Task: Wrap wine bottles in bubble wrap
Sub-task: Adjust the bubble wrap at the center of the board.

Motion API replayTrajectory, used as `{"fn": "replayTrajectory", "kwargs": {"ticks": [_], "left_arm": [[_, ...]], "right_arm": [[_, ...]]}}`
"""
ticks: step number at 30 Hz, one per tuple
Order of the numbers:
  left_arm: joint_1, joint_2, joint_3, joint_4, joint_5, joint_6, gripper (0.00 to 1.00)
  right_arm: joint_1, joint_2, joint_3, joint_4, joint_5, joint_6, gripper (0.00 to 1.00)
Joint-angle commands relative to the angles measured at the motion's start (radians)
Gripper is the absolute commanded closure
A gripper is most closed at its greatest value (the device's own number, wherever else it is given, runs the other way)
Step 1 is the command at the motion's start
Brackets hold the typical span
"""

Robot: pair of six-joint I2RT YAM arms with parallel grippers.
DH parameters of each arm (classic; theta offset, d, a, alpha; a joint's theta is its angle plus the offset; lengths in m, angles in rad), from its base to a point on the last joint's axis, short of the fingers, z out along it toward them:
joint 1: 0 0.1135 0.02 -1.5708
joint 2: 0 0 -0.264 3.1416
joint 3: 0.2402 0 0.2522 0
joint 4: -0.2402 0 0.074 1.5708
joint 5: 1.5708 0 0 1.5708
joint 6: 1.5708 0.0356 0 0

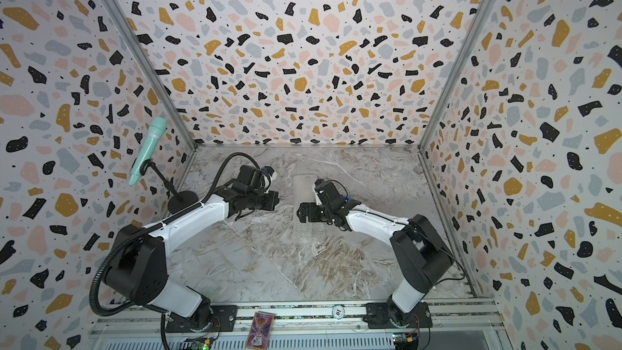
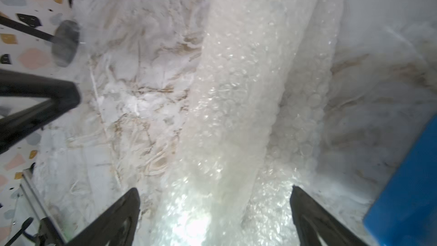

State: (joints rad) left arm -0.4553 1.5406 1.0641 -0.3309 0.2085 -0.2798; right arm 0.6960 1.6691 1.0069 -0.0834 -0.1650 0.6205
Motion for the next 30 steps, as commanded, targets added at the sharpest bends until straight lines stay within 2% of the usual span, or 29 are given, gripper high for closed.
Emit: {"fn": "replayTrajectory", "kwargs": {"ticks": [1, 7, 13, 20, 25, 27, 30], "left_arm": [[0.008, -0.020, -0.019, 0.028, 0.028, 0.026, 1.00], [0.017, -0.014, -0.032, 0.038, 0.048, 0.041, 1.00], [0.026, -0.003, -0.036, 0.041, 0.066, 0.056, 1.00], [0.037, 0.004, -0.036, 0.046, 0.072, 0.061, 1.00], [0.038, 0.013, -0.024, 0.042, 0.075, 0.062, 1.00], [0.040, 0.018, -0.018, 0.041, 0.077, 0.061, 1.00], [0.041, 0.026, -0.010, 0.040, 0.077, 0.065, 1.00]], "right_arm": [[0.002, 0.039, 0.047, -0.087, 0.066, 0.024, 0.01], [0.002, 0.082, 0.064, -0.103, 0.125, 0.044, 0.01], [-0.005, 0.104, 0.067, -0.092, 0.108, 0.042, 0.01], [-0.010, 0.019, 0.073, -0.075, 0.119, 0.008, 0.01], [-0.010, -0.074, 0.059, -0.024, 0.182, -0.021, 0.01], [-0.031, -0.117, 0.020, 0.044, 0.151, -0.016, 0.01], [-0.094, -0.137, -0.037, 0.165, -0.036, 0.026, 0.01]]}}
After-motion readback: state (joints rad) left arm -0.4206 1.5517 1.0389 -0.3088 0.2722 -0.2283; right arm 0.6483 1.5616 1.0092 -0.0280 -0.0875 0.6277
